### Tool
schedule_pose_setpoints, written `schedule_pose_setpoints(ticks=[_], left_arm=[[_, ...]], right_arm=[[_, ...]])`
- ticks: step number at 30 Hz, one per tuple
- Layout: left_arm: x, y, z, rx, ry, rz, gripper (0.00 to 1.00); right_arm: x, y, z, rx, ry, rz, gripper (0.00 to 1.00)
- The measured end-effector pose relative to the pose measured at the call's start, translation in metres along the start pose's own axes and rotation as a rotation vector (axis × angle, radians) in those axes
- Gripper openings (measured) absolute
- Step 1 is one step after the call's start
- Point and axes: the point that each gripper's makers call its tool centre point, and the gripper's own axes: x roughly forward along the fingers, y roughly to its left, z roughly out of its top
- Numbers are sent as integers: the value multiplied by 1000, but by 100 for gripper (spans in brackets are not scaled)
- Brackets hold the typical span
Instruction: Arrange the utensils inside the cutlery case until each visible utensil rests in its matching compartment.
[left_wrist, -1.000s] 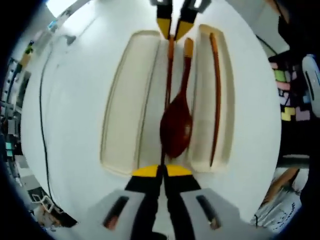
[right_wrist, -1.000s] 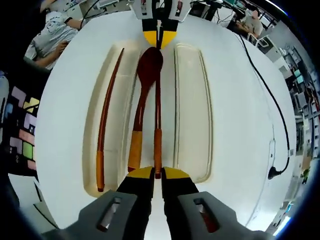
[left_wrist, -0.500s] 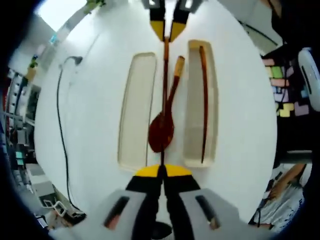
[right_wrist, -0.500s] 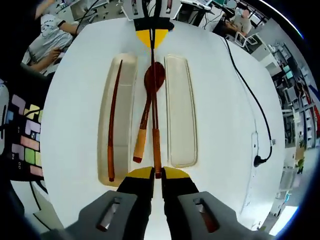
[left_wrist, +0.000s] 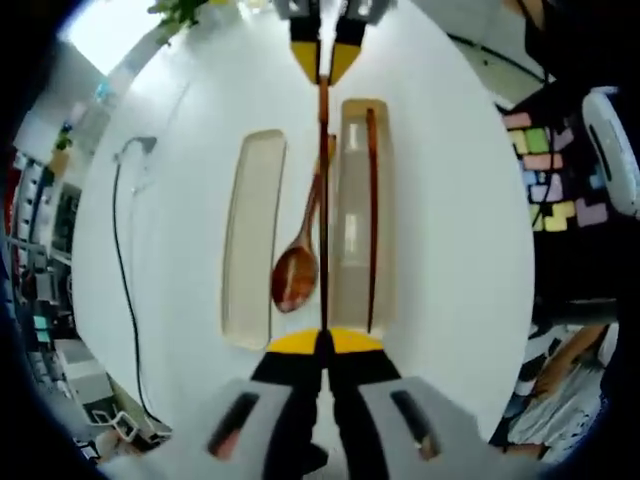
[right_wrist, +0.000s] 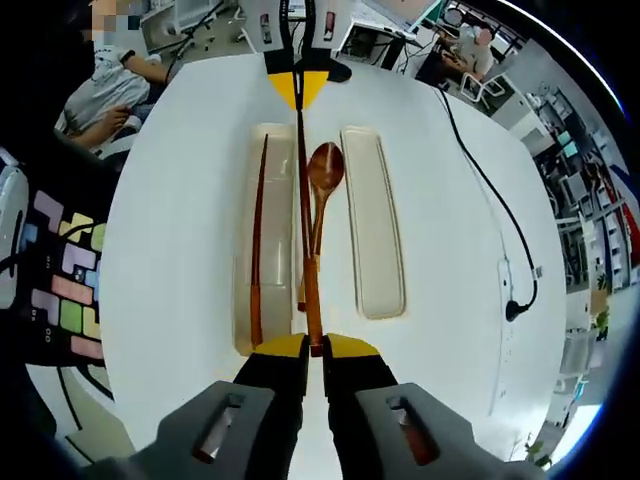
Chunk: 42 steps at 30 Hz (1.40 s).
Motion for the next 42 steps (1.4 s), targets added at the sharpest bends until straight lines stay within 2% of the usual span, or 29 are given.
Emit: schedule_pose_setpoints(ticks=[6,11,13,14,22,27,30,42], left_arm=[[2,-10,4,1,-11,-21,1],[10,-23,7,34,-25,-33,1],[14,-23,8,13,-40,-38,1],[15,-24,8,-24,-45,-47,1],[21,-27,5,-16,-26,-52,1],[26,-24,2,-23,-11,-54,1],[28,-26,7,-14,-24,-64,1],[42,-24,5,-31,-27,-76,2]], right_arm=[[3,11,-6,5,-4,22,4],[8,23,-13,24,-6,34,4],[9,26,-15,23,-6,38,4],[9,26,-15,26,-7,38,4],[20,29,-15,70,-10,68,5],[33,33,-17,85,5,97,5],[38,35,-23,84,38,109,5],[40,33,-25,111,33,107,5]])
